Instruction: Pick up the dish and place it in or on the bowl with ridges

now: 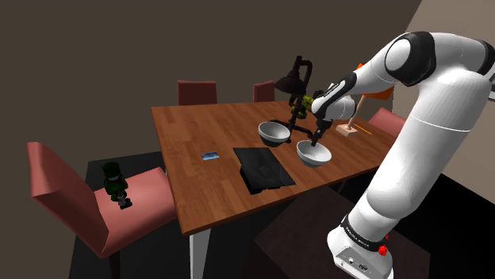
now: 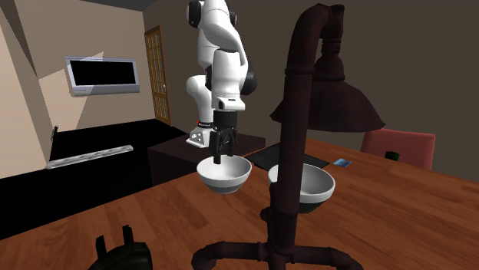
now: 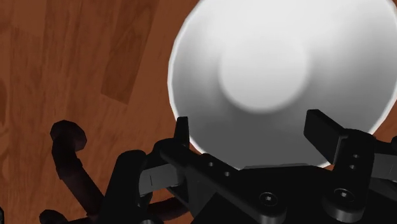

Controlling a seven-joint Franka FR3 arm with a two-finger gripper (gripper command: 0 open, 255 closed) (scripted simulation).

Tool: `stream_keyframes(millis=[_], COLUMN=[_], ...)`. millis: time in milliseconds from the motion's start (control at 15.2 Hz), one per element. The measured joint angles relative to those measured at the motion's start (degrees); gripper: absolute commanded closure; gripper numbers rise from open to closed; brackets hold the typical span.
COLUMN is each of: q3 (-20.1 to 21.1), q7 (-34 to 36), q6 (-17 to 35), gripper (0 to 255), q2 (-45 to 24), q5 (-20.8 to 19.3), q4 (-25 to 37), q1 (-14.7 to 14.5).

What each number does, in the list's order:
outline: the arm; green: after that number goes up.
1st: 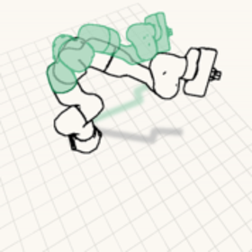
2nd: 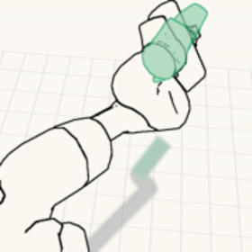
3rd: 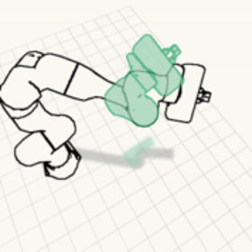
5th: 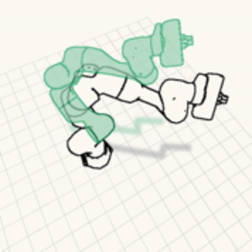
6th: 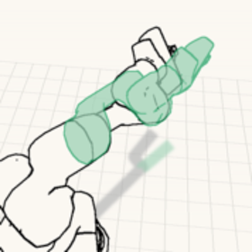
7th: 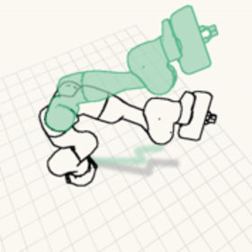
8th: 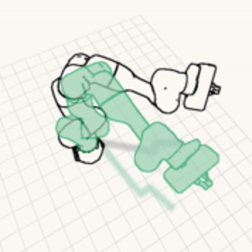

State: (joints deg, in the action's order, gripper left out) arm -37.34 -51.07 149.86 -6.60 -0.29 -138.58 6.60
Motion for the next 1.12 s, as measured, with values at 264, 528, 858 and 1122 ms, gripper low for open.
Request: stream_keyframes(millis=[264, 528, 858, 1122], q3=[0.1, 0.1, 0.1, 0.1], q7=[-0.2, -0.2, -0.2, -0.2], q6=[0.3, 0.3, 0.3, 0.3], gripper=[0, 255, 255, 0], q2=[-0.3, -0.3, -0.3, -0.3], q5=[0.3, 0.3, 0.3, 0.3], q4=[-0.1, -0.1, -0.1, -0.1], q1=[0.1, 0.1, 0.1, 0.1])
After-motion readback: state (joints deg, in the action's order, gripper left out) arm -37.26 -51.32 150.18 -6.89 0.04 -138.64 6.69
